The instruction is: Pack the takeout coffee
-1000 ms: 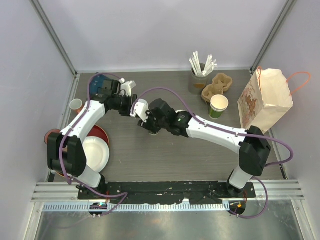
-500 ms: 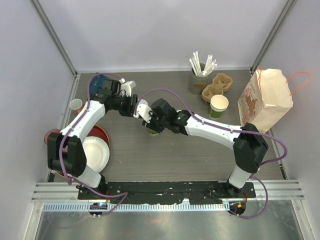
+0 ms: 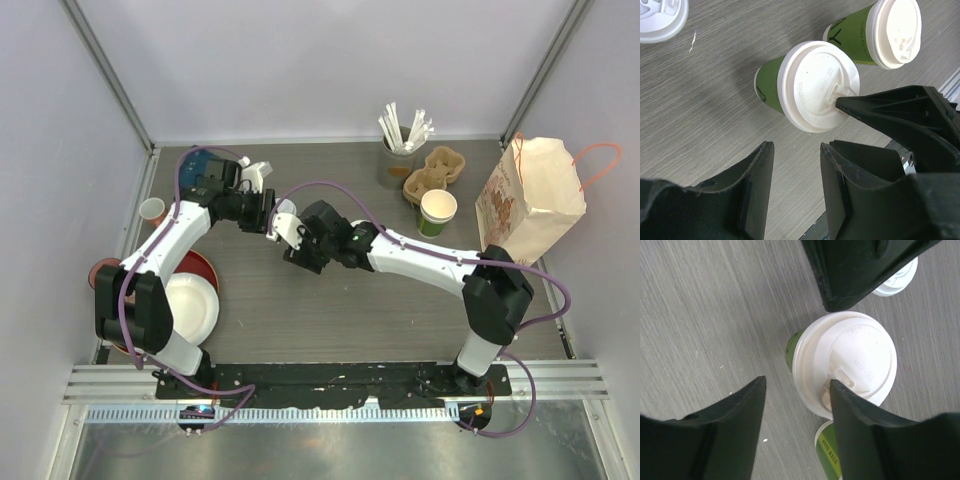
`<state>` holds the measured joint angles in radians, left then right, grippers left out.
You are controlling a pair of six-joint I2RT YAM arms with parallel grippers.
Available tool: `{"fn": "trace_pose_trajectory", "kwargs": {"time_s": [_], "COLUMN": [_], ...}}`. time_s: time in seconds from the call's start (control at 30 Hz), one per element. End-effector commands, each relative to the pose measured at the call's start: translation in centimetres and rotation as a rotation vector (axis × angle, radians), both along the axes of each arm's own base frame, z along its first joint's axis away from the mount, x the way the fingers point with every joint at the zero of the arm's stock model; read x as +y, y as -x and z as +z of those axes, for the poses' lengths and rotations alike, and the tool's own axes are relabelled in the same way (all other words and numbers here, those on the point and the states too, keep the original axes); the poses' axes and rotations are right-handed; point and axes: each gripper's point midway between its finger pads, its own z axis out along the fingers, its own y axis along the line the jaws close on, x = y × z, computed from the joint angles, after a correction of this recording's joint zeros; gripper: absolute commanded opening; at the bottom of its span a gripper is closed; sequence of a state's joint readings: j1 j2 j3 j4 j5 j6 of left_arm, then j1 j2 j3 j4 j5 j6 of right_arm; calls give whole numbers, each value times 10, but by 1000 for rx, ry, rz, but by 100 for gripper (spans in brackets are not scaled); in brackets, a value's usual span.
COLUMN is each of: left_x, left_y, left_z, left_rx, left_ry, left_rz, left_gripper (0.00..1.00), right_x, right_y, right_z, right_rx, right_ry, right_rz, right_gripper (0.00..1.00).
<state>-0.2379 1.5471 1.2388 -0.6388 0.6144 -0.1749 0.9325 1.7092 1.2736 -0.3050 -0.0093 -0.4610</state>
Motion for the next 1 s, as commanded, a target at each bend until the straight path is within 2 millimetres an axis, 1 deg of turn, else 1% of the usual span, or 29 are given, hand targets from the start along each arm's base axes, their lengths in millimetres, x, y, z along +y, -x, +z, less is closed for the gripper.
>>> {"fn": "trace_pose_trajectory", "kwargs": {"time_s": [0.0,0.07,0.17,0.2,0.23,0.3,0.33,0.37,0.43,0.47,0.5,0.53,0.67,0.73,0.87,0.9,0.97], "left_x": [-4,-4,-4,-4,-5,-4,-5,-4,-4,-4,-4,-4,-4,-4,-3,-3,-3], "left_y": [-4,-5,-4,-4,-4,-4,-4,-4,-3,-3,-3,-3,-4,-3,-4,-4,-4], "left_z": [15,16,18,18,18,18,17,17,18,19,19,20,22,21,20,20,20], "left_rx": [-36,-41,-46,-47,-47,-46,-43,-44,-46,-48,-52,-52,-60,-55,-51,-51,-49], "left_ry": [28,29,30,29,31,29,31,30,29,29,27,28,27,26,27,27,26], "left_rz": [-20,-22,-26,-27,-28,-28,-27,-27,-28,-28,-29,-30,-31,-31,-31,-31,-31], "left_gripper": [46,46,46,46,46,46,46,46,46,46,47,47,47,47,47,47,47], "right_x": [7,9,13,15,16,17,16,13,8,8,7,6,7,5,3,1,0], "right_y": [8,10,11,11,12,10,6,0,-10,-9,-10,-9,-7,-9,-14,-19,-20], "right_z": [22,34,46,56,61,73,76,76,68,65,62,54,48,45,36,37,34], "right_rx": [4,-9,-20,-31,-33,-66,-82,-95,-90,-82,-80,-65,-48,-55,-57,-77,-80], "right_ry": [5,-18,-39,-55,-63,-76,-74,-62,-41,-37,-28,-7,3,17,48,63,77], "right_rz": [27,31,50,57,65,76,68,49,36,44,49,51,65,57,52,31,39], "right_gripper": [63,66,68,68,68,65,62,54,46,43,43,42,41,41,32,32,33]}}
